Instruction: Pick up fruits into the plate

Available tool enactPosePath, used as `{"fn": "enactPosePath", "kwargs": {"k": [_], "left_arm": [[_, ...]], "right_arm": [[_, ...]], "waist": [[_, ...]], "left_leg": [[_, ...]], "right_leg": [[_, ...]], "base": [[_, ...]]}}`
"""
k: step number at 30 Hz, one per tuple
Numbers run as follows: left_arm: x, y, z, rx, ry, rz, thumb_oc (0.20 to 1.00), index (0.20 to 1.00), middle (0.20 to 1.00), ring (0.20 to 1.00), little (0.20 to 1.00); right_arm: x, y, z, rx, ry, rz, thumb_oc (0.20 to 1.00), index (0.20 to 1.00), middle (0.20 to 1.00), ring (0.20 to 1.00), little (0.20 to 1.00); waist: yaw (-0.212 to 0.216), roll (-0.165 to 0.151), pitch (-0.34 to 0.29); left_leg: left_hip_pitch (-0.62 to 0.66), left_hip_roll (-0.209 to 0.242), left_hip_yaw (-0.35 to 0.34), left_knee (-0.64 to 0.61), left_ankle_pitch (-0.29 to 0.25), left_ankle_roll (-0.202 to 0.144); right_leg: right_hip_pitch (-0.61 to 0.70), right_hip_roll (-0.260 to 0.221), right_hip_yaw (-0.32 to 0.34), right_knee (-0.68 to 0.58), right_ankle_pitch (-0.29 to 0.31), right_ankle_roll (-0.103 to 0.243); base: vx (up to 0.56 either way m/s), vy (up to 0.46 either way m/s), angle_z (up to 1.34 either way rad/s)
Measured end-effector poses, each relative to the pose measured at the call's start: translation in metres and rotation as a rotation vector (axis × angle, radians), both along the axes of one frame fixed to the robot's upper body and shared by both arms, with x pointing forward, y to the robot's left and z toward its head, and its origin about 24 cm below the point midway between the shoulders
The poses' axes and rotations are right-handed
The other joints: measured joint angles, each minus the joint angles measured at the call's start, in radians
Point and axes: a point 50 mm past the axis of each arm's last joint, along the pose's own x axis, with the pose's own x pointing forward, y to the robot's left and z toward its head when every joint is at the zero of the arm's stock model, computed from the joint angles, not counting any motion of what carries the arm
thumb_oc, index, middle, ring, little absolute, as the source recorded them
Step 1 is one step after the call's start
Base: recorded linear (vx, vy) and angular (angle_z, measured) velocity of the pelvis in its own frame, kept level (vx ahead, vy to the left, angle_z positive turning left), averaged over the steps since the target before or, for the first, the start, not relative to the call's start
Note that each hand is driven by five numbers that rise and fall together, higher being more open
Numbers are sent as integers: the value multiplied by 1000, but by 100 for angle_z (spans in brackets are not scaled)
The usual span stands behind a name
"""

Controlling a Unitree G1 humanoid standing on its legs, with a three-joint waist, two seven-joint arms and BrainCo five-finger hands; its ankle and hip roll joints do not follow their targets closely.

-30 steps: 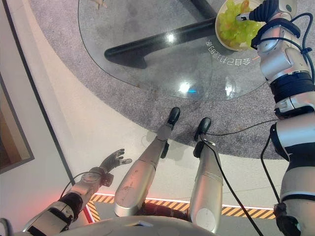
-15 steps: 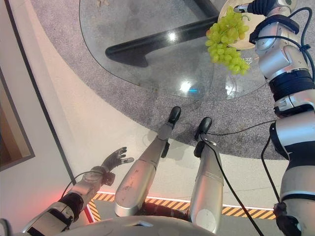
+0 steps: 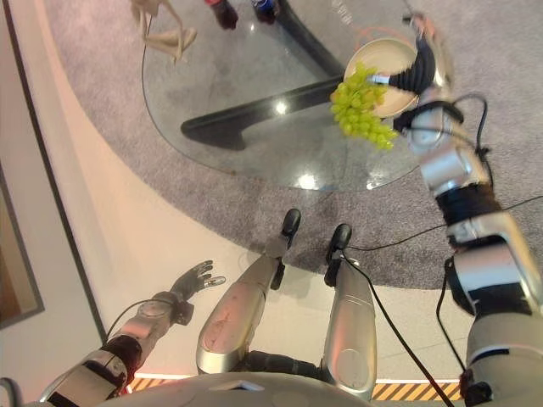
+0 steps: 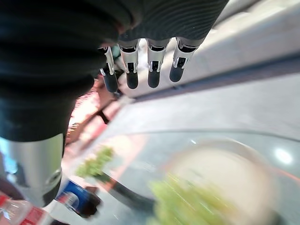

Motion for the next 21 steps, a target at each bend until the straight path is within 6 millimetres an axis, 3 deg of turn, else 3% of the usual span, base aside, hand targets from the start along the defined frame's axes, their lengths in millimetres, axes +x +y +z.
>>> {"fn": "enactPosePath", "kwargs": {"k": [1,4,7,8,9,10,11,14,18,21], "left_arm": [[-3,1,-2,-4,12,18,1000,1000,1000,1000,1000],[-5,3,-4,-4,25,35,1000,1000,1000,1000,1000],[-7,2,-7,-33,35,98,1000,1000,1000,1000,1000],[-16,1,-12,-33,63,107,1000,1000,1000,1000,1000],[-16,1,-12,-33,63,107,1000,1000,1000,1000,1000],[-38,6,-24,0,148,123,1000,1000,1000,1000,1000],[-44,5,-27,5,169,123,1000,1000,1000,1000,1000],[-76,5,-43,31,288,144,1000,1000,1000,1000,1000],[-95,2,-51,44,366,144,1000,1000,1000,1000,1000],[-112,-1,-56,26,413,170,1000,1000,1000,1000,1000]], "right_arm": [[-7,-2,-25,21,60,3,1000,1000,1000,1000,1000],[-22,-3,-60,76,142,17,1000,1000,1000,1000,1000],[-50,-15,-116,247,285,-20,1000,1000,1000,1000,1000],[-67,-17,-144,313,381,-24,1000,1000,1000,1000,1000],[-67,-17,-144,313,381,-24,1000,1000,1000,1000,1000],[-102,-15,-205,543,559,-75,1000,1000,1000,1000,1000],[-115,-12,-222,599,617,-95,1000,1000,1000,1000,1000],[-182,0,-298,993,880,-218,1000,1000,1000,1000,1000],[-251,29,-345,1316,1099,-298,1000,1000,1000,1000,1000],[-279,31,-355,1413,1147,-373,1000,1000,1000,1000,1000]], "waist": [[-15,-6,-3],[-53,-15,-12],[-77,-18,-21],[-84,-25,-75],[-84,-25,-75],[-104,-49,-168],[-111,-53,-188],[-135,-81,-306],[-139,-93,-369],[-144,-78,-398]], "left_leg": [[34,7,1,-15,-1,0],[75,19,11,-41,-8,5],[165,36,18,-82,-12,2],[170,41,20,-97,-21,5],[170,41,20,-97,-21,5],[215,53,27,-126,-19,3],[237,54,30,-133,-21,2],[337,62,39,-177,-38,-6],[392,66,59,-181,-54,-7],[419,67,77,-186,-71,-2]], "right_leg": [[39,6,-2,-25,4,1],[87,19,2,-71,15,4],[189,40,2,-143,35,2],[199,45,3,-166,35,3],[199,45,3,-166,35,3],[262,60,5,-232,45,3],[287,62,5,-247,45,3],[409,77,4,-341,48,5],[480,84,12,-390,54,3],[511,87,28,-410,57,4]], "base": [[29,-44,-9],[39,-37,-13],[95,-42,-11],[88,-41,-5],[137,-71,-12],[89,-45,-8],[174,-73,-7],[138,-25,1],[47,24,-4],[18,46,-16]]}}
